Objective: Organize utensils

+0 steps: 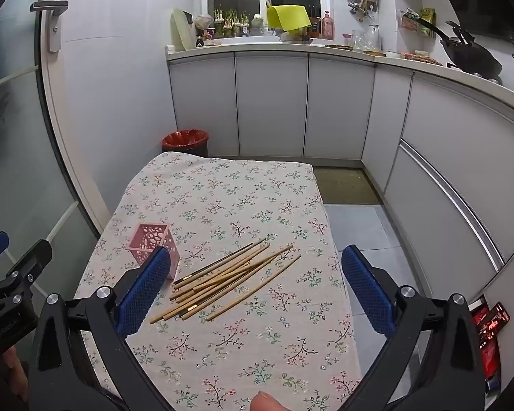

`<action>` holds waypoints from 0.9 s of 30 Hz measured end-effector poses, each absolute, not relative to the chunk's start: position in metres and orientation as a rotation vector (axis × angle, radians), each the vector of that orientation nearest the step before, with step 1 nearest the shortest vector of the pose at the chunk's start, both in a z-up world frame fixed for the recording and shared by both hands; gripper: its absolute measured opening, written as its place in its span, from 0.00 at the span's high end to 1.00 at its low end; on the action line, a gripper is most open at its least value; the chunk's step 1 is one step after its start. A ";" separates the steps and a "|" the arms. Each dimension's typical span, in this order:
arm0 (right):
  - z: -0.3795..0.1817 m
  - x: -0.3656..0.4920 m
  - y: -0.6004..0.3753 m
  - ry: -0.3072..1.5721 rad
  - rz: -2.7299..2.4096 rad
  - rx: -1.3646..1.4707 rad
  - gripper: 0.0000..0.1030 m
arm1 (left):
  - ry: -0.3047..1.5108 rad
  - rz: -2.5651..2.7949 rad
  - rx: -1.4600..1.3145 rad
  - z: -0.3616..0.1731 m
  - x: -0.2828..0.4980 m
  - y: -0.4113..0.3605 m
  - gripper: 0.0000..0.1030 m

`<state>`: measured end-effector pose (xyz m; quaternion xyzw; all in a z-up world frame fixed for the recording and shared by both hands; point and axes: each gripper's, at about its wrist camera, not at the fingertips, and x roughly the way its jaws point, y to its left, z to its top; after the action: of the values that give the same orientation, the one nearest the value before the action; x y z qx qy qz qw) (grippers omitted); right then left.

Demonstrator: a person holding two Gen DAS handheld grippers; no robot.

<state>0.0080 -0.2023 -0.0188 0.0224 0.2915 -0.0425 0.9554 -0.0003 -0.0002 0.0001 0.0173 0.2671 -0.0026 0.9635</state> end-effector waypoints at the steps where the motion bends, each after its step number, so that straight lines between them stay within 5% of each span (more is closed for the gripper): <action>1: -0.019 0.008 -0.203 0.588 -0.086 0.045 0.07 | 0.542 -0.006 0.033 0.000 0.000 0.000 0.07; 27: -0.018 0.007 -0.201 0.576 -0.089 0.055 0.07 | 0.549 -0.007 0.028 -0.004 0.002 0.001 0.07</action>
<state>0.0066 -0.2006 -0.0180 0.0273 0.2841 -0.0440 0.9574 0.0018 0.0008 -0.0042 0.0138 0.2708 -0.0035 0.9625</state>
